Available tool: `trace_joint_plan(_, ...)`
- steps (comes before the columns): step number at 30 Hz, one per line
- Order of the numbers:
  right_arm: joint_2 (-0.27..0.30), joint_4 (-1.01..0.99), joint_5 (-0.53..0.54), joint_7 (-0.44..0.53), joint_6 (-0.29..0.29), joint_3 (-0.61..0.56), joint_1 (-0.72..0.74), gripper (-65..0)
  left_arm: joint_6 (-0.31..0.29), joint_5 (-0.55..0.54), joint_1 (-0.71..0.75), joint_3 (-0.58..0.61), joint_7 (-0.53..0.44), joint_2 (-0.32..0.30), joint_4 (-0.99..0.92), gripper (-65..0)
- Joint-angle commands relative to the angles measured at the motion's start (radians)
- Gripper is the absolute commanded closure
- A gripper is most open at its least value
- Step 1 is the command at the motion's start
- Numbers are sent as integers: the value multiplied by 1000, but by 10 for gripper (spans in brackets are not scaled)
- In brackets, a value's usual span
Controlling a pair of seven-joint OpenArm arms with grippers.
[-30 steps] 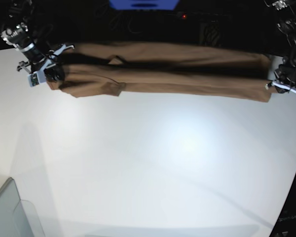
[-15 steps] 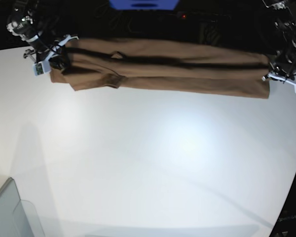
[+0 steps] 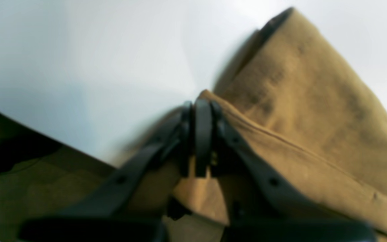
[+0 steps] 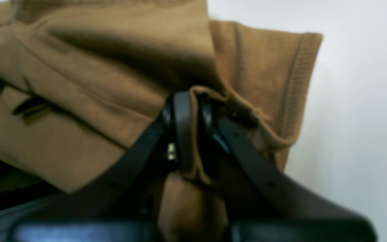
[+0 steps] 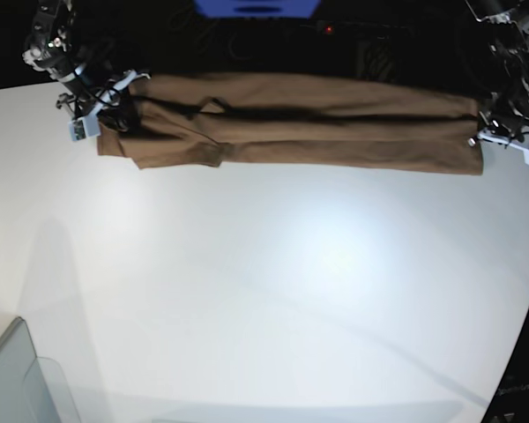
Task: Layout the t-shirt on the table in an organized manner, then fold the t-shirt properly
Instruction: 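Lift the hem with both grippers and fold it over toward the collar, then lower the folded hem onto the shirt with both grippers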
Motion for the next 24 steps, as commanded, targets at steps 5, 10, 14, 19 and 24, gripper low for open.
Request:
trace_joint_plan(5, 20, 10, -6, -9, 6, -2, 24, 0, 3, 10, 9, -6, 22, -9, 3, -284)
trace_joint_plan(10, 26, -4, -49, -11, 6, -41, 52, 0, 3, -1, 20, -3, 22, -9, 14, -420)
trace_joint_plan(14, -18, -4, -187, -9, 6, -70, 82, 0, 3, -1, 20, -3, 22, -8, 15, -421)
trace_joint_plan(19, -46, -4, -251, -12, 6, -74, 118, 0, -106, 1, 18, -3, 22, 6, 14, -421)
trace_joint_plan(24, -52, -4, -251, -12, 6, -76, 138, 0, -262, 5, 34, -12, 32, 12, 43, -421)
